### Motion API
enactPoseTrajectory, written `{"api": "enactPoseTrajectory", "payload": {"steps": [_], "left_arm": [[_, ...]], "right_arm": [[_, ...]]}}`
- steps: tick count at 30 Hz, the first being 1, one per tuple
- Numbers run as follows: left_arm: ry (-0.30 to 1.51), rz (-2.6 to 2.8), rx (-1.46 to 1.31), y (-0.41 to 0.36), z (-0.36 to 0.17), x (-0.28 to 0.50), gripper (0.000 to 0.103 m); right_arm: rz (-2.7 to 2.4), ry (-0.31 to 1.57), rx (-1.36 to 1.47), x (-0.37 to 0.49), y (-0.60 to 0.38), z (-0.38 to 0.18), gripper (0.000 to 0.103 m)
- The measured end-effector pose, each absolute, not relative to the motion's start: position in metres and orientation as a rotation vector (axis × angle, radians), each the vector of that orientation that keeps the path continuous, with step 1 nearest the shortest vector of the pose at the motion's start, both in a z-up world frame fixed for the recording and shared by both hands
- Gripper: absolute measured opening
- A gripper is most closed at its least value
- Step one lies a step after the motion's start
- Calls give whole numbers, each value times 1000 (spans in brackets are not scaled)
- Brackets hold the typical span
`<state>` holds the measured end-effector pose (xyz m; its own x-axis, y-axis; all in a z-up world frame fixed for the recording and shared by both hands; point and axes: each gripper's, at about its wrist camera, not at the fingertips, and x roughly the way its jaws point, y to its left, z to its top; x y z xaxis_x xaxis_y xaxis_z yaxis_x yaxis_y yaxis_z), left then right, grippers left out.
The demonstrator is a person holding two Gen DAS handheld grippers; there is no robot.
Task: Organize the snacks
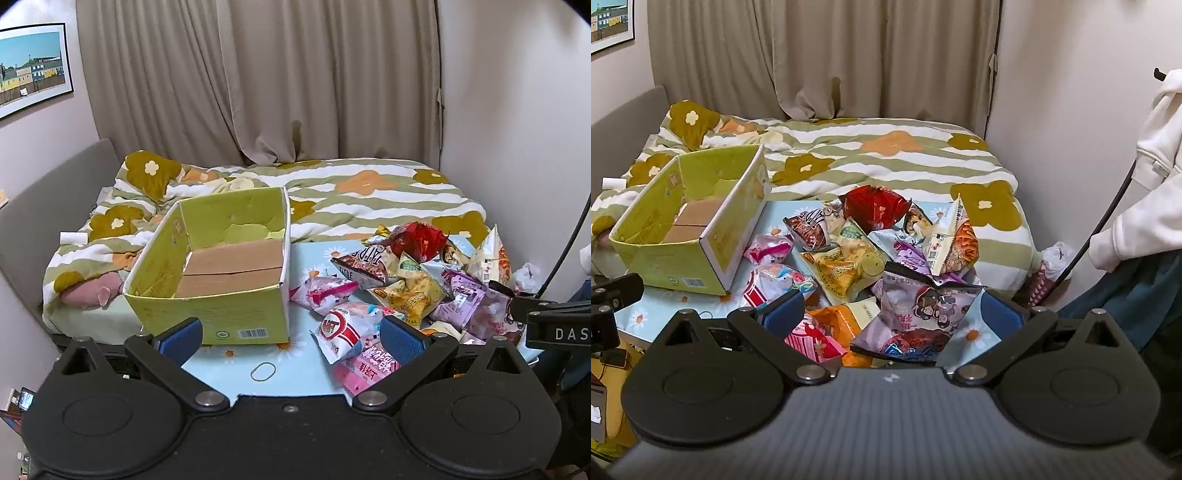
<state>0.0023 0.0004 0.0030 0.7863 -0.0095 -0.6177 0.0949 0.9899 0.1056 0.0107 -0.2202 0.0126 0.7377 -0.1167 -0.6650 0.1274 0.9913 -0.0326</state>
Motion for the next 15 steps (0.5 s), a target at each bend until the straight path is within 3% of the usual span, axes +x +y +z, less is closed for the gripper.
{"api": "enactPoseTrajectory", "payload": {"steps": [15], "left_arm": [[667, -61, 117, 2, 4, 5, 103]], "right_arm": [[-136, 729, 19, 11, -221, 12, 103]]}}
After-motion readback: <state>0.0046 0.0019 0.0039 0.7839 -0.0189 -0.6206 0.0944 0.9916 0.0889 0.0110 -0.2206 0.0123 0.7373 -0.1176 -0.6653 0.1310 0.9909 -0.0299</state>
